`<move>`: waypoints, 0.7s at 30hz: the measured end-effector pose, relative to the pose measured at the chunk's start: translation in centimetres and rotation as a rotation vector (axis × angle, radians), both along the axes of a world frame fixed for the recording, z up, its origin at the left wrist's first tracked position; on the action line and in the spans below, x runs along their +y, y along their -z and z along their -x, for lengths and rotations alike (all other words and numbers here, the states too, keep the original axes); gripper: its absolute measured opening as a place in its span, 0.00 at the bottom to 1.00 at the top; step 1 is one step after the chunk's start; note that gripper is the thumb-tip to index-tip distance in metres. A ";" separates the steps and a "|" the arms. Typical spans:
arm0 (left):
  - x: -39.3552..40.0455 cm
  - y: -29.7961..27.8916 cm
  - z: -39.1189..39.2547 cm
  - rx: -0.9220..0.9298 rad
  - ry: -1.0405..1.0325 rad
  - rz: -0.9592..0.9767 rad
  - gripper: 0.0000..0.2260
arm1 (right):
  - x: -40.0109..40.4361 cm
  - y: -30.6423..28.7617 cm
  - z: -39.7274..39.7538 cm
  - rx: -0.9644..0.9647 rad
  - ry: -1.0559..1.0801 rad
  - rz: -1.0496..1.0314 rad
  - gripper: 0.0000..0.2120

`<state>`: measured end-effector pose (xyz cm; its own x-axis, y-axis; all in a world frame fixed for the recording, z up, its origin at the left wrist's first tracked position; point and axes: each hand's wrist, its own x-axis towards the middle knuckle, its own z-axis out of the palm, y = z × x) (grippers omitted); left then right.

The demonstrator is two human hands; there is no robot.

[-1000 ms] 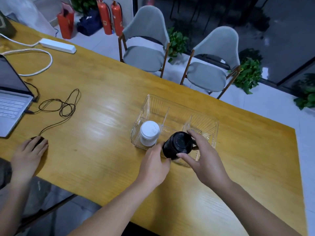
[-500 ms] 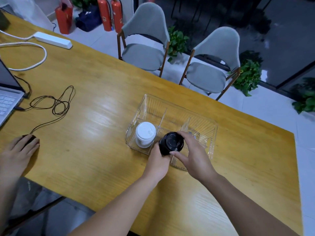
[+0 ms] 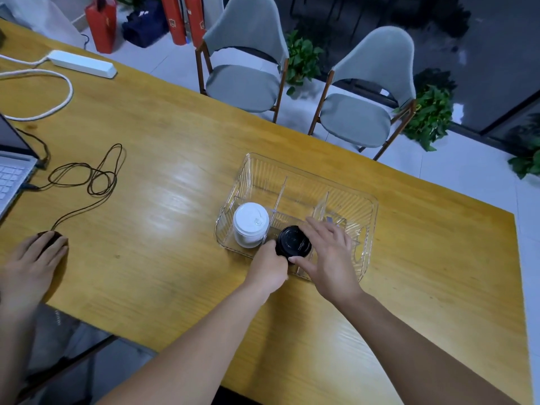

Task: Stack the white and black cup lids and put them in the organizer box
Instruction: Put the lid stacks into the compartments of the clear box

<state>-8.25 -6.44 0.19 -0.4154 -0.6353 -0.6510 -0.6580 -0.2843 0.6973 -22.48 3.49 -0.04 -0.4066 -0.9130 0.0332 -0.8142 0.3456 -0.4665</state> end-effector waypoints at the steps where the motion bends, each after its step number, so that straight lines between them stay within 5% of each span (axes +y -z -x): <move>1: 0.0 0.0 -0.1 -0.006 0.017 0.008 0.10 | 0.1 0.3 -0.1 0.020 0.009 -0.007 0.34; 4: 0.1 0.4 -0.9 0.003 0.059 0.037 0.02 | -0.1 0.6 -0.5 0.045 0.026 -0.010 0.34; 11: 0.9 1.0 -1.9 -0.030 0.154 0.215 0.14 | -0.3 0.6 -0.6 0.041 0.047 -0.007 0.35; 21: 4.2 -1.1 -5.1 0.033 0.149 0.205 0.31 | 1.8 -0.8 -0.8 -0.077 0.093 0.055 0.36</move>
